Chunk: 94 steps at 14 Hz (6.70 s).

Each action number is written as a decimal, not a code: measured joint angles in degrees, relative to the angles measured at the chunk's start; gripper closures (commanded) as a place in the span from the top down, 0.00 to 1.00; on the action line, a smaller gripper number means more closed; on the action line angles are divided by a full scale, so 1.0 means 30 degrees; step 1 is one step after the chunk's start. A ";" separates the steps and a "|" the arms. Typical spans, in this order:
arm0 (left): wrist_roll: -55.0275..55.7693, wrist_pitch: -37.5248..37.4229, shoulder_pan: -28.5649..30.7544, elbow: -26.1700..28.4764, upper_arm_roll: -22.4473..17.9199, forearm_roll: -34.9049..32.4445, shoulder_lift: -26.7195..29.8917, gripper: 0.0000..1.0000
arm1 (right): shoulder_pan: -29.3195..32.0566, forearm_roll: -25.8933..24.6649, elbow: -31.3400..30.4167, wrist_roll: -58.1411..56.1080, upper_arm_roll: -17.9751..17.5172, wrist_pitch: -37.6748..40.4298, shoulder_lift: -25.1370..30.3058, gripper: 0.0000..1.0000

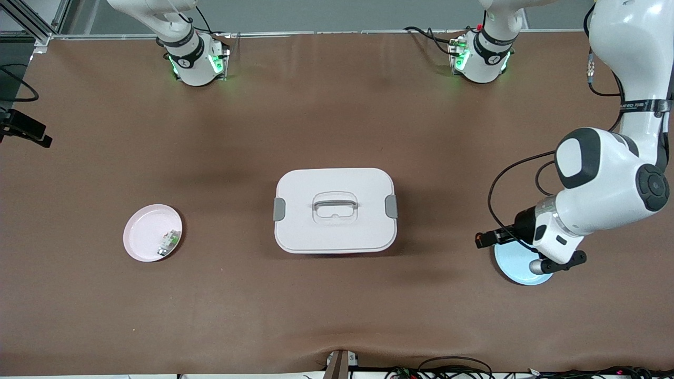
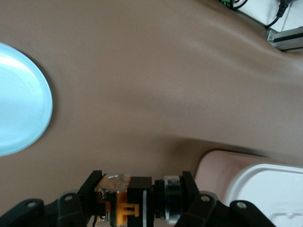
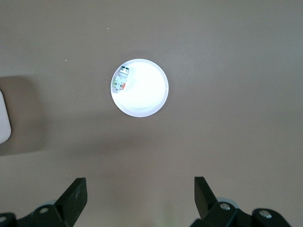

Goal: Transfer orange switch to right arm and place
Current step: 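Lift the orange switch with the left gripper and carry it over the box, then hold the switch above the box while the right gripper reaches toward it, then grasp the orange switch with the right gripper beside the left gripper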

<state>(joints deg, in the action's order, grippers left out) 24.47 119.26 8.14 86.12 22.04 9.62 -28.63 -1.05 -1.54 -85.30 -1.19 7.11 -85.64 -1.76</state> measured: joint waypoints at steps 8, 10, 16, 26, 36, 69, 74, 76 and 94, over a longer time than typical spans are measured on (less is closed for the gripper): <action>0.8668 -0.0148 -0.0115 -0.0299 0.2635 0.0000 0.0015 0.00 | -0.0924 0.0036 0.0000 0.0189 -0.0235 -0.0094 -0.0543 1.00; 1.0225 -0.0154 -0.0166 -0.0301 0.3201 0.0000 0.0016 0.00 | -0.1580 0.0036 0.0001 0.0834 -0.0252 -0.0403 -0.1031 1.00; 1.3217 -0.0212 -0.1211 -0.0488 0.3609 0.0000 -0.0019 0.00 | -0.3343 0.0244 -0.0018 0.1682 -0.0340 -0.0981 -0.2116 1.00; 1.4498 -0.0215 -0.2232 -0.0625 0.3606 0.0000 -0.0150 0.00 | -0.4977 0.7658 -0.0714 0.4550 -0.0394 -0.1573 -0.2924 1.00; 1.5194 -0.0216 -0.2753 -0.0647 0.3597 0.0000 -0.0404 0.00 | -0.7708 1.4001 -0.5887 0.5814 -0.0431 -0.9125 -0.0813 1.00; 2.2072 -0.2626 -0.5016 -0.1666 0.3626 0.3405 -0.1169 0.00 | -1.6481 2.3248 -0.9350 0.6358 -0.0354 -2.3090 -0.2612 1.00; 2.3048 -0.3066 -0.5355 -0.1727 0.3661 0.3492 -0.1169 0.00 | -1.6481 2.3272 -0.8731 0.6357 -0.0337 -2.3091 -0.3545 1.00; 2.3443 -0.3114 -0.5630 -0.1730 0.3675 0.3493 -0.1168 0.00 | -1.6481 2.3287 -0.8687 0.6357 -0.0335 -2.3091 -0.3615 1.00; 2.3926 -0.3302 -0.5853 -0.1864 0.3707 0.3493 -0.1165 0.06 | -1.6483 2.3359 -0.8584 0.6187 -0.0332 -2.2989 -0.3709 0.00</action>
<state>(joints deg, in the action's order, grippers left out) 96.24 109.36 -9.42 80.52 33.16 20.10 -32.13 -50.50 68.53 -111.06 17.37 6.12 -154.61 -12.88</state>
